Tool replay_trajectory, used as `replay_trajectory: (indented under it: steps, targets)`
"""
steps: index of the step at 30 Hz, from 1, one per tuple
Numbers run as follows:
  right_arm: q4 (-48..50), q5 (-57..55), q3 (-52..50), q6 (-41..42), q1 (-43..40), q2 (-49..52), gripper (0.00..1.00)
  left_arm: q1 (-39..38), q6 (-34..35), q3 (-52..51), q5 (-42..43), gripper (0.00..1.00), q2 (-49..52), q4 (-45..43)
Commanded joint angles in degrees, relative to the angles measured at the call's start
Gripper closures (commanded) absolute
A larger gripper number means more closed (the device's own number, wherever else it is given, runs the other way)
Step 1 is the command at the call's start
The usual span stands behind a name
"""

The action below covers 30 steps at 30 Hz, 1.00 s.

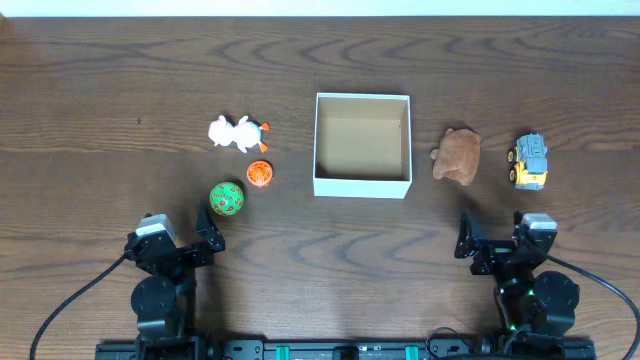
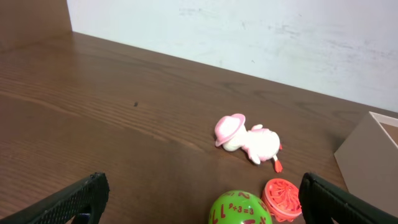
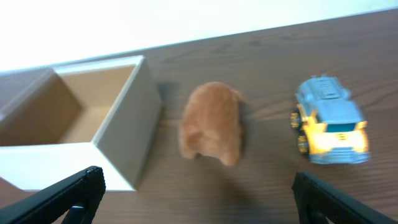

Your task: Pack container

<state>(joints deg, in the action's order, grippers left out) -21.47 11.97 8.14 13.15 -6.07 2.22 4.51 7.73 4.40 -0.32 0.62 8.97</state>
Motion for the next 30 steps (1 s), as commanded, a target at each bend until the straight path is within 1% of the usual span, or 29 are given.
replay_trajectory:
  steps: [1, 3, 6, 8, 10, 14, 17, 21, 22, 23, 26, 28, 30]
  targets:
    - [0.24, 3.34, -0.17, 11.47, 0.68, -0.46, 0.01, 0.35, 0.66, -1.09, 1.07, 0.02, -0.33, 0.81]
    - [1.57, 4.31, -0.17, 12.44, 0.68, -0.46, 0.01, 0.35, 0.81, -0.96, 1.20, 0.02, -0.09, 1.18]
    - [5.42, 7.63, 0.33, 8.96, 0.68, -0.11, 0.01, 0.35, 3.56, 1.09, 1.25, 0.02, 1.84, 3.78]
    - [5.68, 7.56, 1.84, 8.61, 0.68, 1.29, 0.01, 0.35, 4.00, 3.56, 1.29, 0.02, 4.28, 6.14]
    - [5.40, 7.61, 4.09, 7.74, 0.70, 4.35, 0.01, 0.35, 3.98, 7.17, 1.40, 0.02, 8.09, 7.98]
    - [4.74, 8.28, 11.10, 4.61, 0.90, 14.78, 0.01, 0.35, 3.61, 16.41, 1.38, 0.02, 18.58, 10.36]
    - [2.08, 8.28, 18.84, 1.68, 0.90, 24.33, 0.01, 0.35, 2.78, 24.90, 1.38, 0.02, 28.26, 13.70]
    - [-5.70, 8.35, 32.59, -2.69, 0.90, 38.27, 0.01, 0.35, -0.57, 36.54, 1.36, 0.02, 41.70, 19.58]
    - [-8.59, 8.74, 36.87, -3.76, 0.92, 42.05, 0.01, 0.37, -1.77, 39.10, 1.36, 0.02, 44.68, 20.90]
    - [-14.01, 9.07, 44.26, -6.12, 1.42, 48.11, 0.01, 0.63, -3.06, 43.60, 1.36, 0.02, 49.99, 23.02]
    - [-22.36, 8.52, 56.26, -10.71, 3.54, 57.88, 0.01, 1.84, -3.02, 49.96, 1.38, 0.02, 58.07, 25.35]
    - [-27.41, 4.70, 63.91, -12.55, 5.79, 64.50, 0.01, 2.67, -3.02, 53.18, 1.38, 0.02, 62.62, 26.25]
    - [-32.26, -2.32, 71.30, -13.68, 8.39, 71.32, 0.01, 3.37, -2.99, 55.49, 1.38, 0.02, 66.27, 26.84]
